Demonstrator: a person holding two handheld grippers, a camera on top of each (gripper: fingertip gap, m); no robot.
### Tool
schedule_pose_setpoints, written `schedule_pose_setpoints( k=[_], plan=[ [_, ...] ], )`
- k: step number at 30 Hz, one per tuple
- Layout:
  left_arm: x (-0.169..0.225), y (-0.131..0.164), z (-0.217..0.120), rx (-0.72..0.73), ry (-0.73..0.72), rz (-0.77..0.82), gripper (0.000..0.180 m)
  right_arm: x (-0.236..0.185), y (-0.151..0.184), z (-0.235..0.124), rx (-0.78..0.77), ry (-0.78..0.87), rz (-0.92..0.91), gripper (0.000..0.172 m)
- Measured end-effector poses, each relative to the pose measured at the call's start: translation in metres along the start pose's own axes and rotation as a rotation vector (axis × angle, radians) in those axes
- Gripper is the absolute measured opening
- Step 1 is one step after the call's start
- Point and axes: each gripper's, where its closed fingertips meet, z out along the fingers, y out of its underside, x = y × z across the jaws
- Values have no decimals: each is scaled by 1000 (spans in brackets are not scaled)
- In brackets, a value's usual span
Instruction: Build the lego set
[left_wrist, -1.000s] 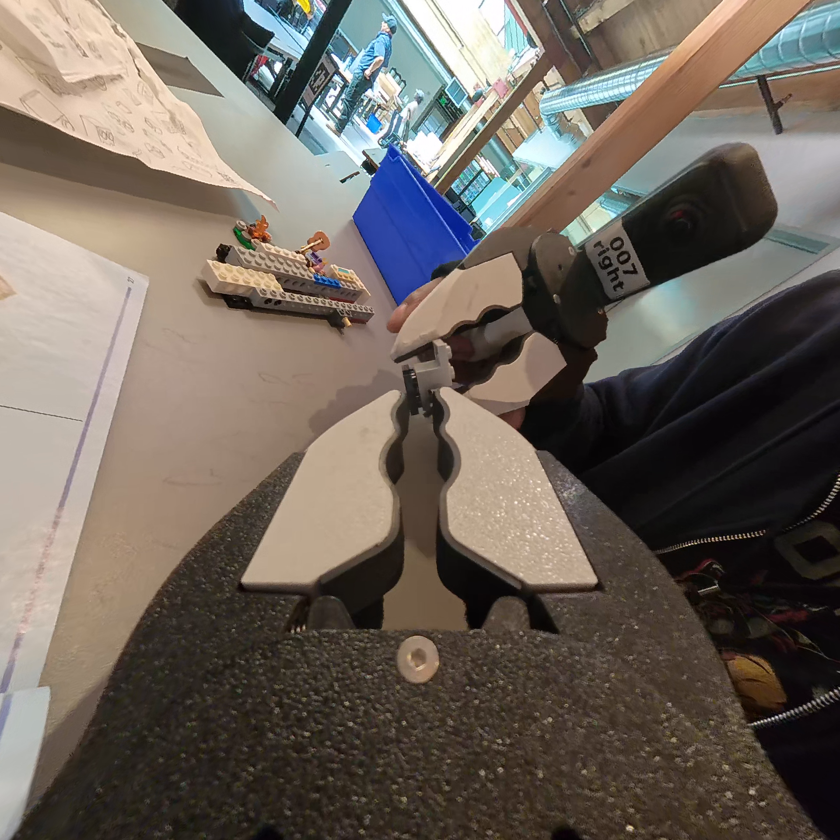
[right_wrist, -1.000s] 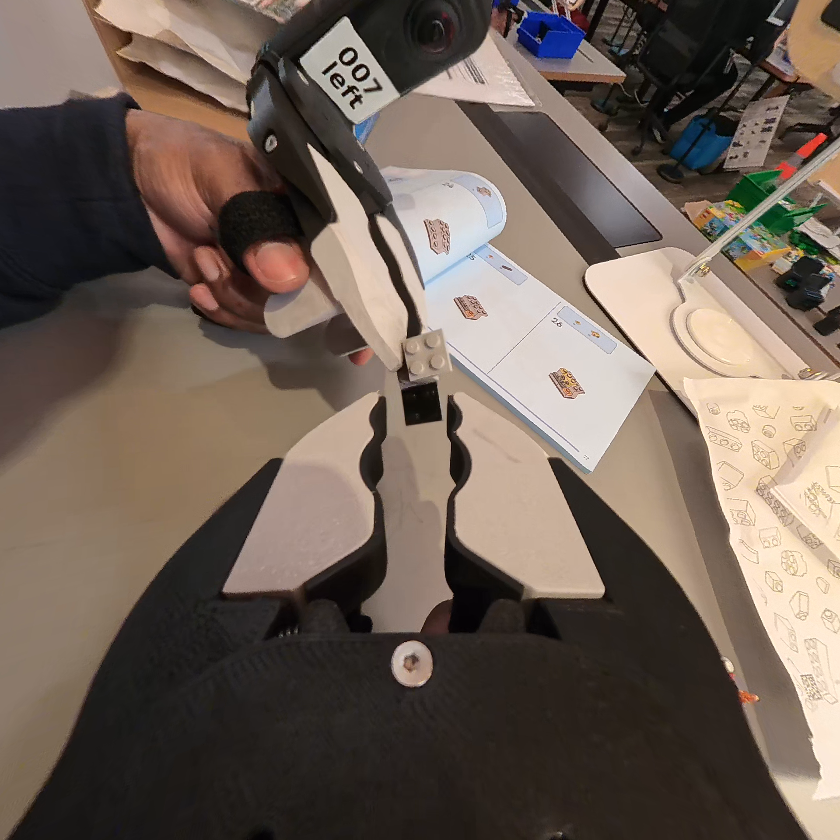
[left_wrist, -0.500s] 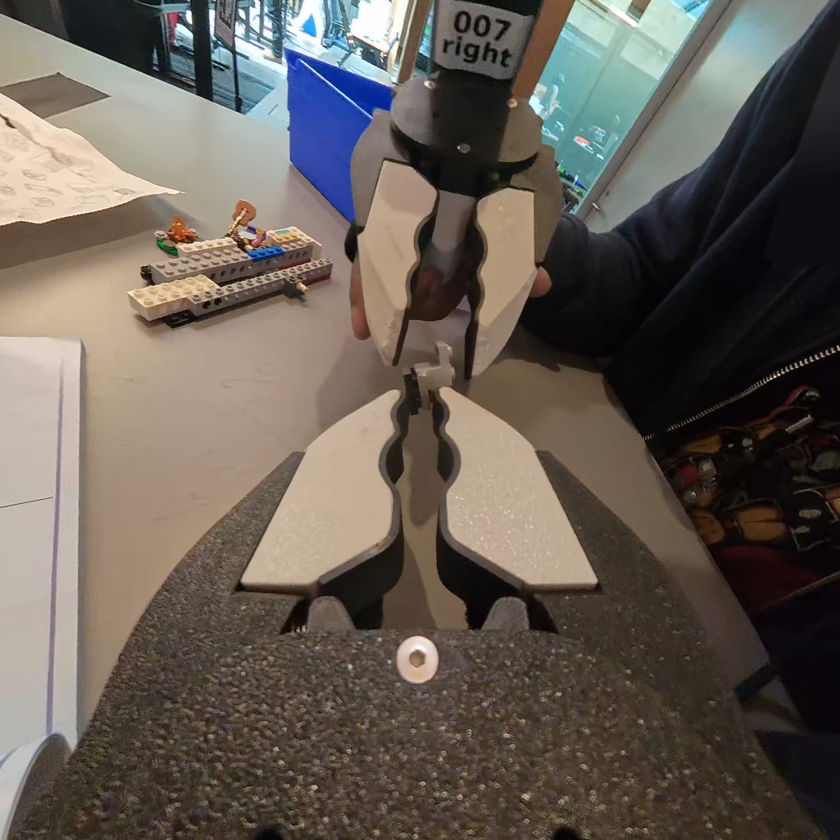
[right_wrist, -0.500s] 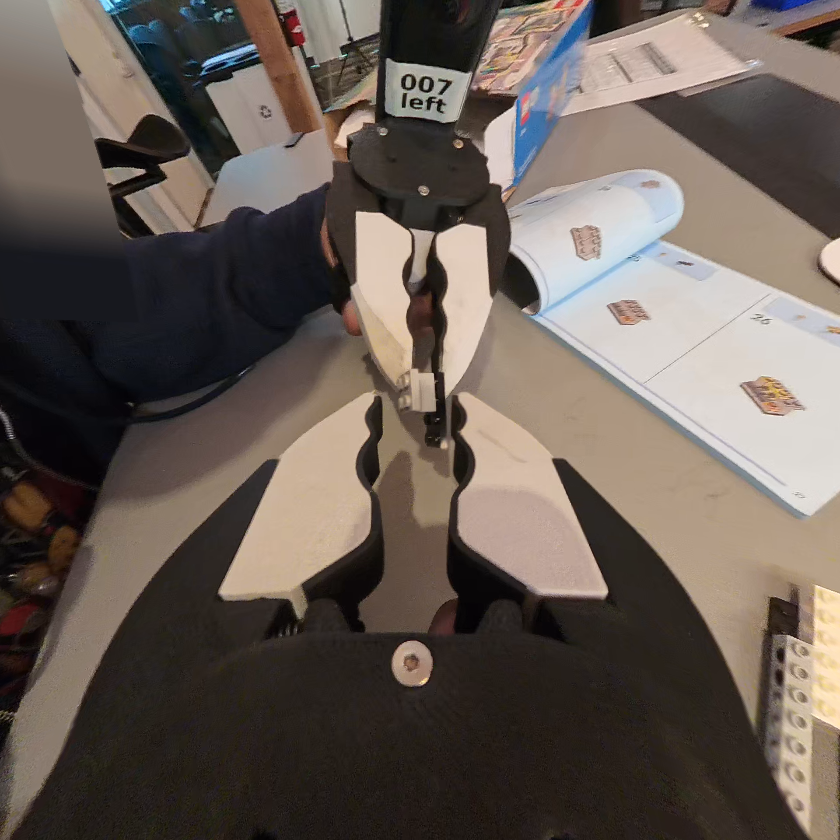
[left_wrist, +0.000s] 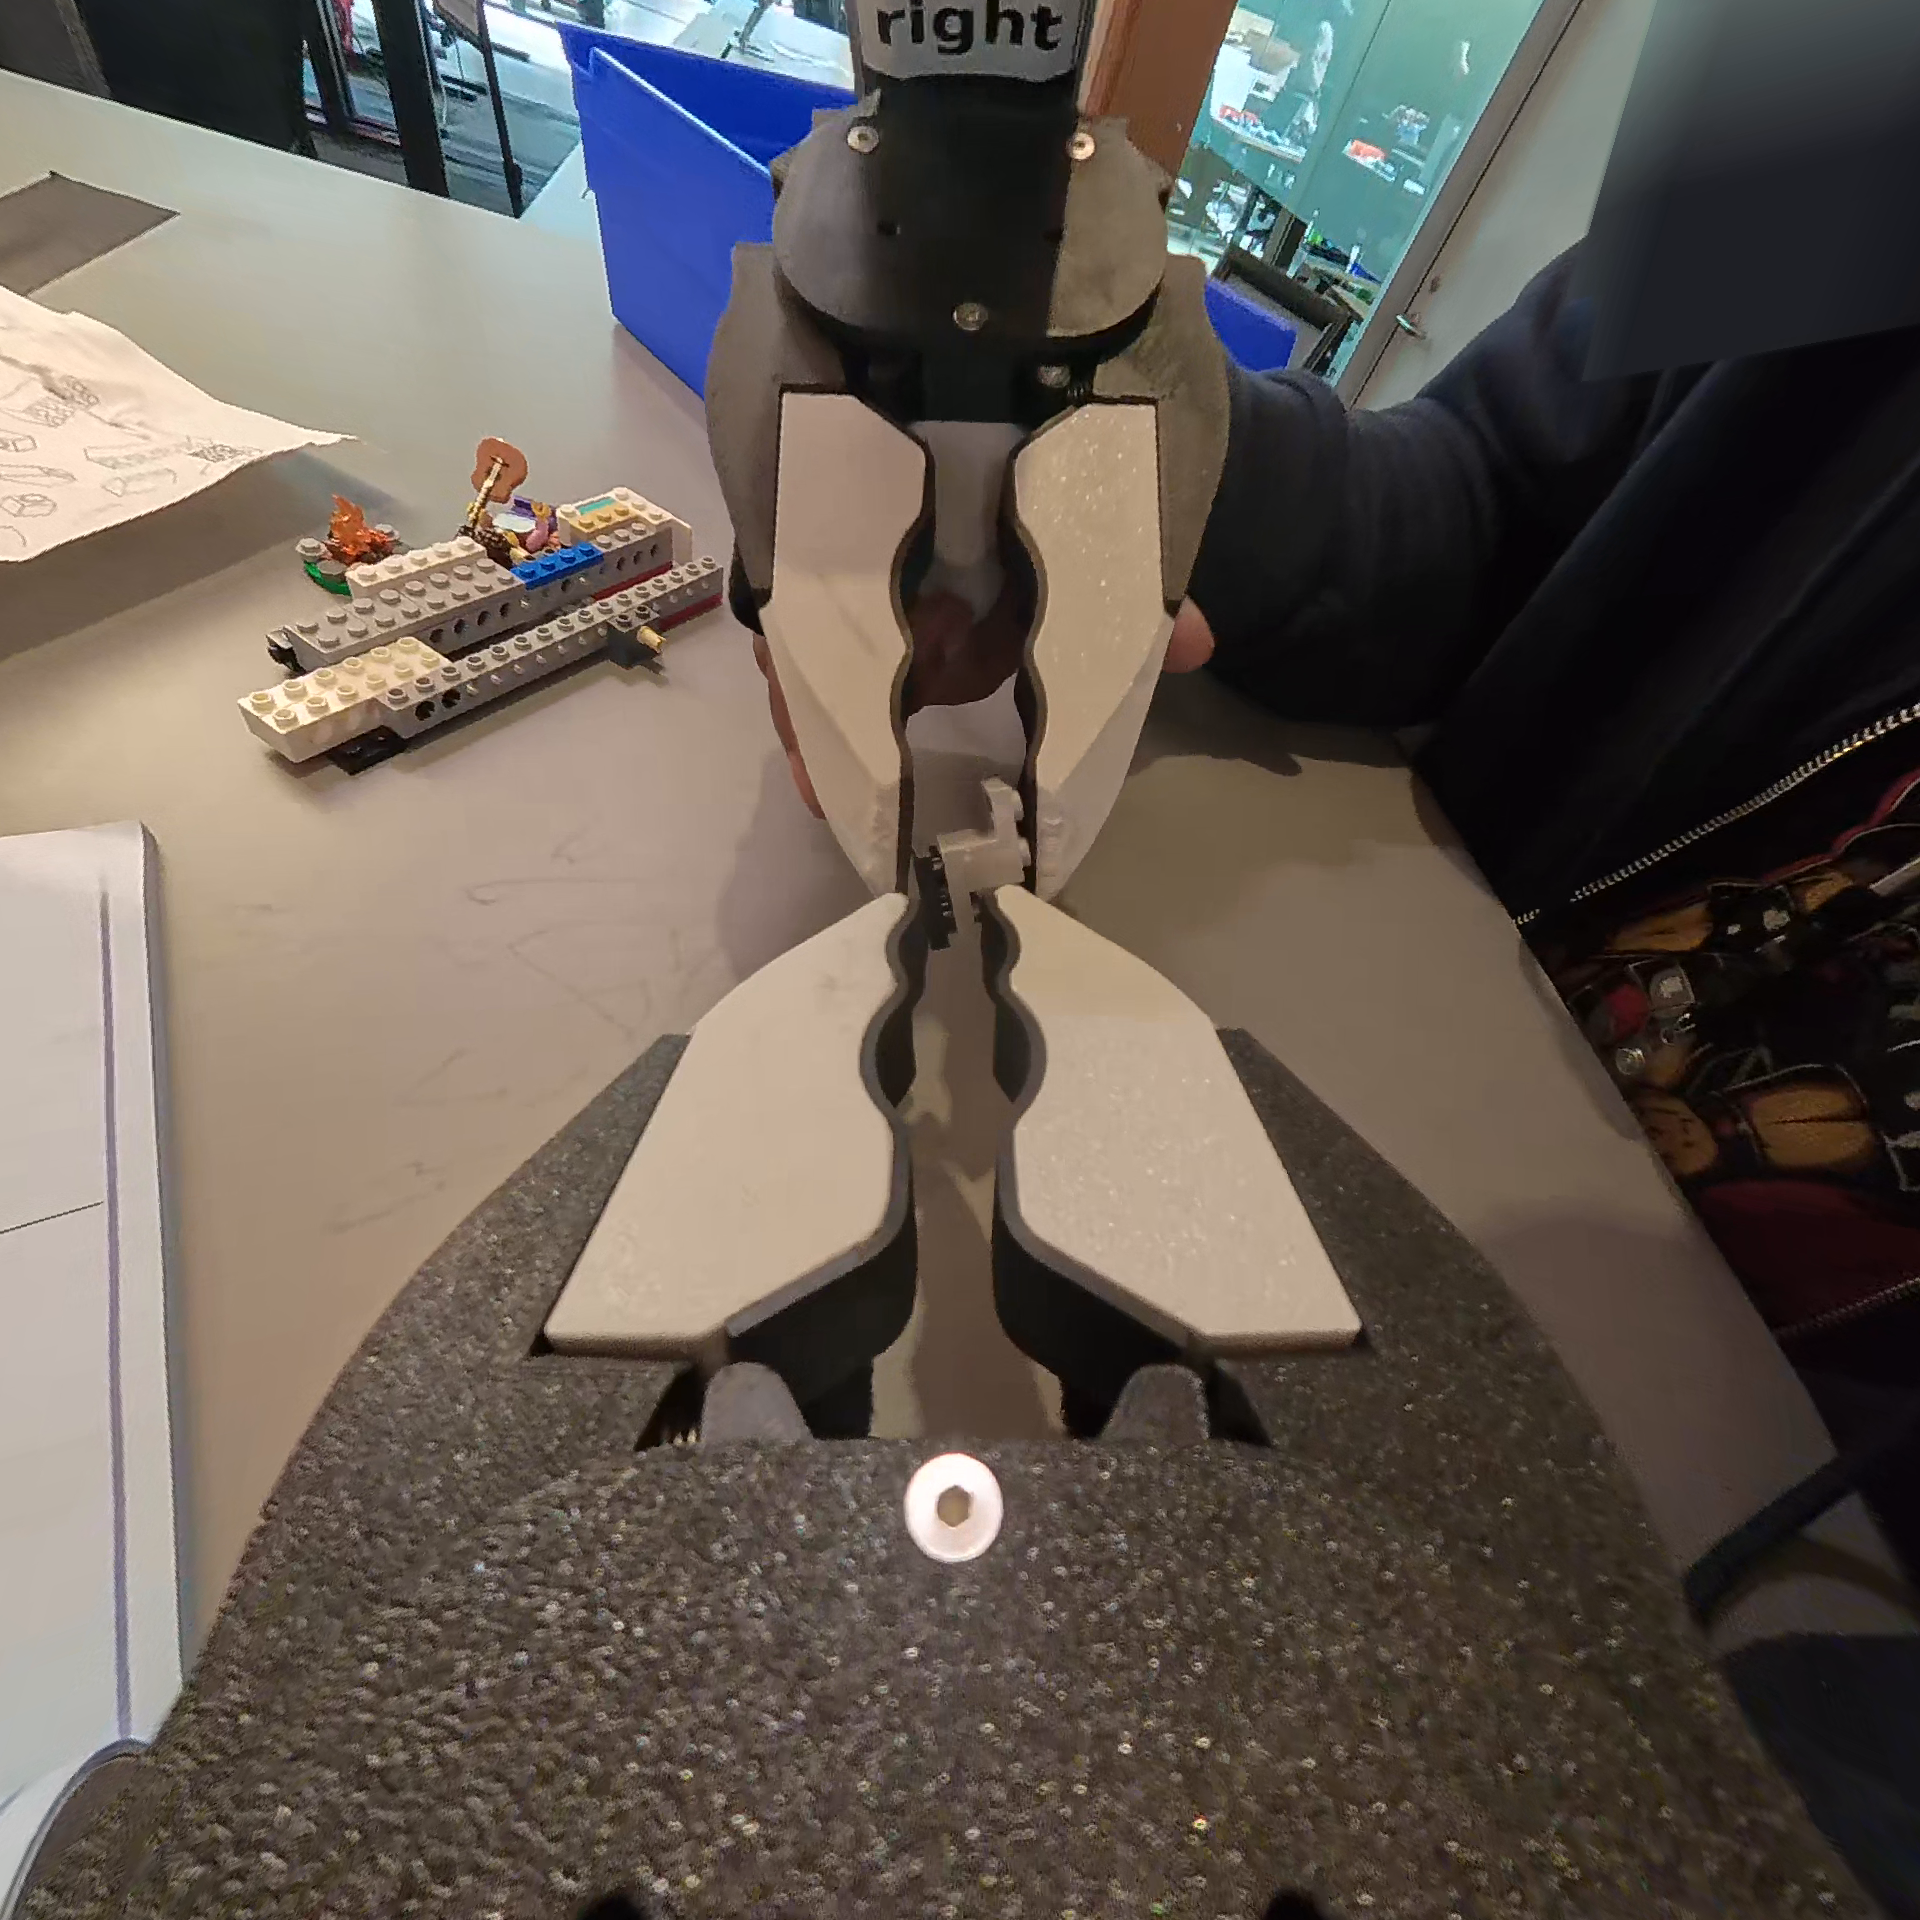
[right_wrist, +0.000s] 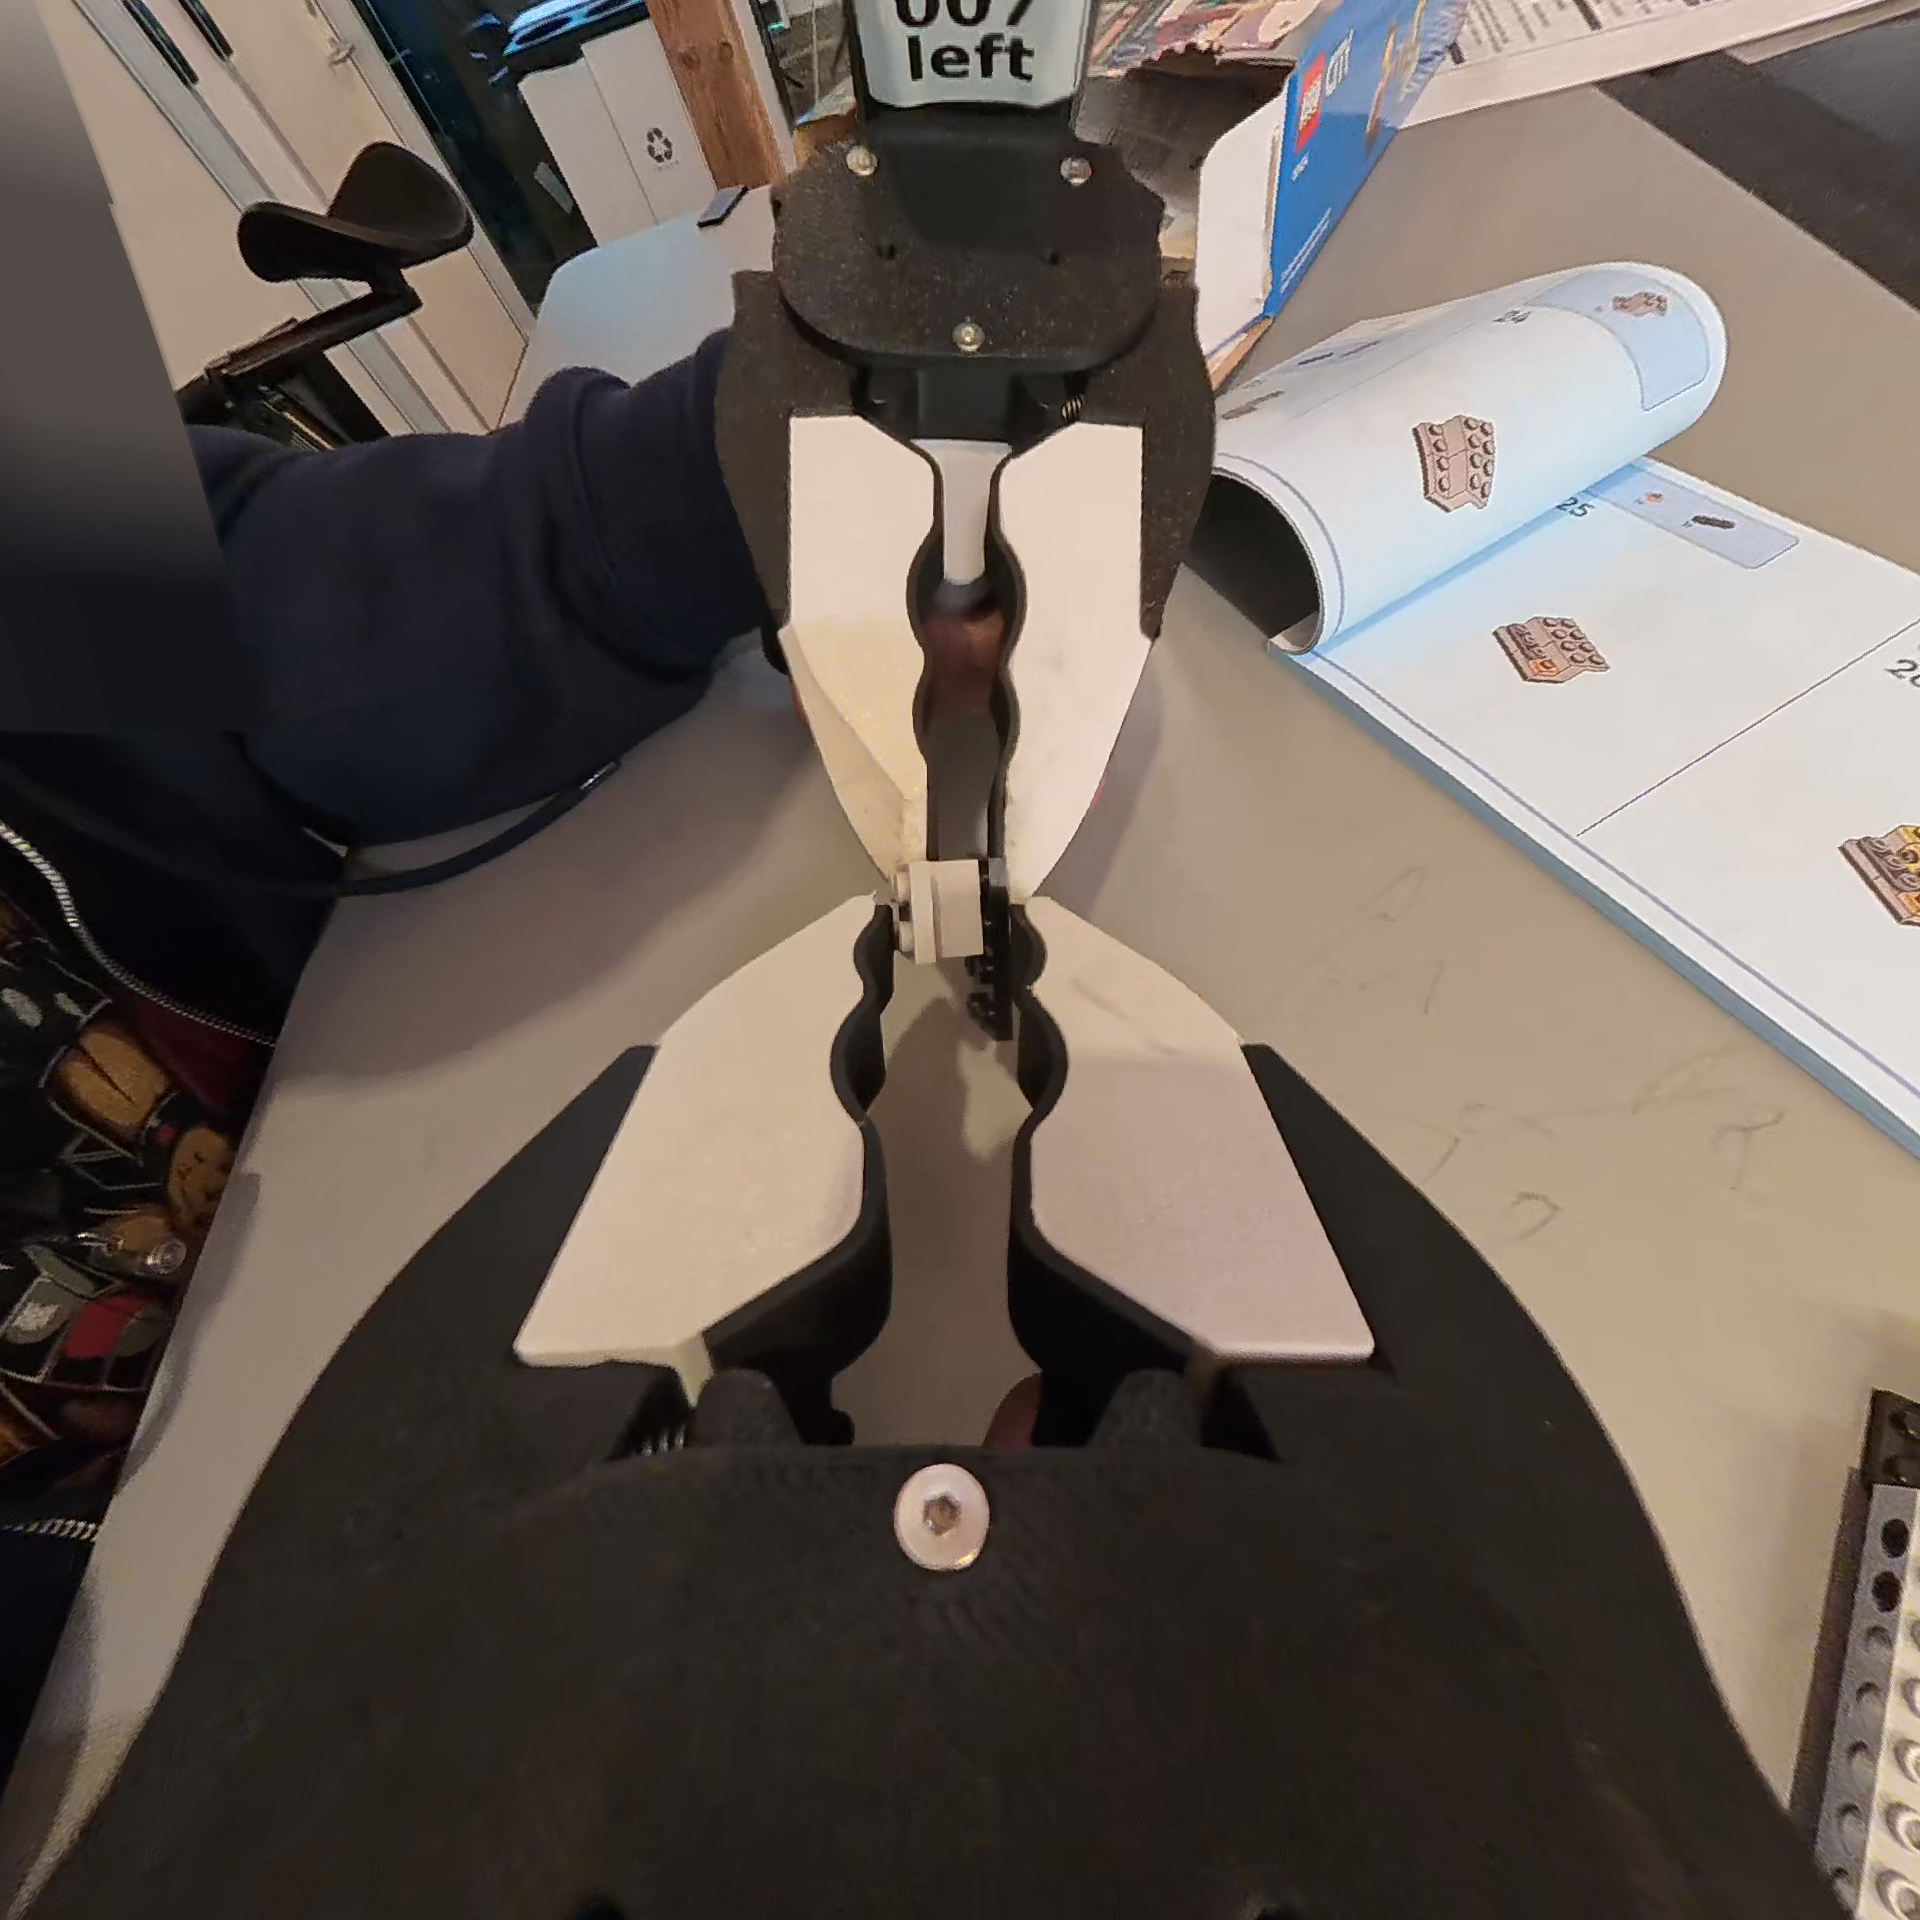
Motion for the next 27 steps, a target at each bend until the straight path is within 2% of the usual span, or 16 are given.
schedule_pose_setpoints(
  k=[10, 21, 27],
  plan=[
    [5, -4, 1, 31, 29, -9, 10, -4, -2, -4, 32, -63, 25, 21],
    [5, -3, 1, 16, 27, 28, 9, -6, -1, -2, -6, -71, 20, 20],
    [0, 2, 3, -30, -20, 79, 9, -2, 5, 0, -56, -12, -37, 20]
  ],
)
